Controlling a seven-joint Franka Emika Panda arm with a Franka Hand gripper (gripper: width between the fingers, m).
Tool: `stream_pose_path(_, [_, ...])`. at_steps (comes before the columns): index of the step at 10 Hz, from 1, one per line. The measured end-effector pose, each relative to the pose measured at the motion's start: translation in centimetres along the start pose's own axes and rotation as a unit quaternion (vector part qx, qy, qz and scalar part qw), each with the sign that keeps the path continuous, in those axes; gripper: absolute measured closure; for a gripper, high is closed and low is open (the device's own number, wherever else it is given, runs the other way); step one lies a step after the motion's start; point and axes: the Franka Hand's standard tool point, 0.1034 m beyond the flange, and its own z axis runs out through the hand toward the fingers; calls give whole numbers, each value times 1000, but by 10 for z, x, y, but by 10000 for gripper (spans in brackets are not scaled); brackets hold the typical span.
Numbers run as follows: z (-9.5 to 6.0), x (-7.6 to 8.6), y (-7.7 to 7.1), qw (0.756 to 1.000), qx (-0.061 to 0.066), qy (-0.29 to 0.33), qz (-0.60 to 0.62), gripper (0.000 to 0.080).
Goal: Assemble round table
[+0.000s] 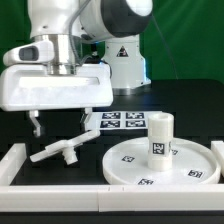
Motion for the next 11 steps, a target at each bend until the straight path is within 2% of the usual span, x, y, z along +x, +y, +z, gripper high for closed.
stream_pose_path(1, [2,-8,-2,1000,0,-5,11,151])
stream_pose_path(4, [2,-8,-1,1000,1,-6,18,151])
stream_pose_path(7, [8,0,-9,1000,1,-4,4,151])
stream_pose_path(11, [14,7,-9,1000,5,-3,12,151])
